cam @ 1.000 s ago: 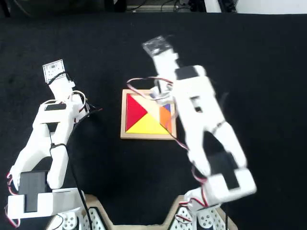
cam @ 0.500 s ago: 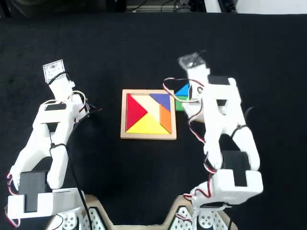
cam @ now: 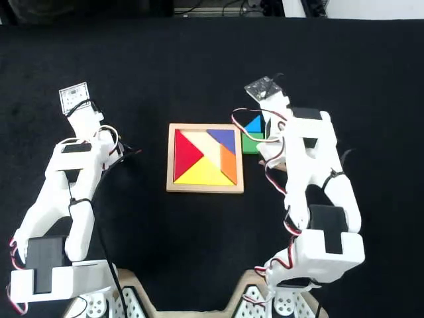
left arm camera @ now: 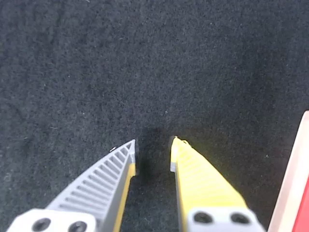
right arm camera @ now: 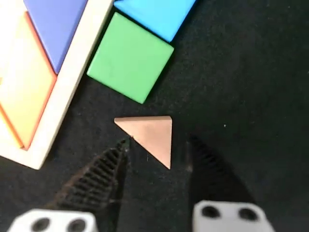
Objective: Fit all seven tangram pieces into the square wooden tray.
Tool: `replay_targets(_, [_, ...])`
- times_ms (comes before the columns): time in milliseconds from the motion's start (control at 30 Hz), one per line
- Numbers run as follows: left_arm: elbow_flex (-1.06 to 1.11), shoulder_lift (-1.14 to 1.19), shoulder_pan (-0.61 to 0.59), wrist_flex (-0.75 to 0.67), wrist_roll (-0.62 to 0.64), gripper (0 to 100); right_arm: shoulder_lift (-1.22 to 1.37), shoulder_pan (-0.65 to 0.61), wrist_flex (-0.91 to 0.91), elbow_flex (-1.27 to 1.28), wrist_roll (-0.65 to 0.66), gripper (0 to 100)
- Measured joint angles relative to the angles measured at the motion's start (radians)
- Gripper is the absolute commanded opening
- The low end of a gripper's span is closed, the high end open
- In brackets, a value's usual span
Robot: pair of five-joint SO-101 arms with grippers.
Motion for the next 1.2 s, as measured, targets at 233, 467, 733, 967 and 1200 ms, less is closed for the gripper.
replay_targets(233, [0.0, 0.0, 0.0, 0.0, 0.0, 13, 0.0, -0.075, -0.038, 0.068, 0.0, 1.1])
replay_targets(467, [0.0, 0.0, 0.0, 0.0, 0.0, 13, 0.064, -0.083, -0.097, 0.074, 0.0, 1.1])
replay_targets(733, [0.0, 0.0, 0.0, 0.0, 0.0, 13, 0.064, -0.083, -0.107, 0.074, -0.054, 1.1])
replay_targets(967, [0.0, 0.0, 0.0, 0.0, 0.0, 13, 0.157, -0.115, -0.106, -0.034, -0.077, 1.1])
replay_targets(1200, [0.0, 0.0, 0.0, 0.0, 0.0, 13, 0.236, -0.123, -0.028, -0.16, -0.077, 1.1])
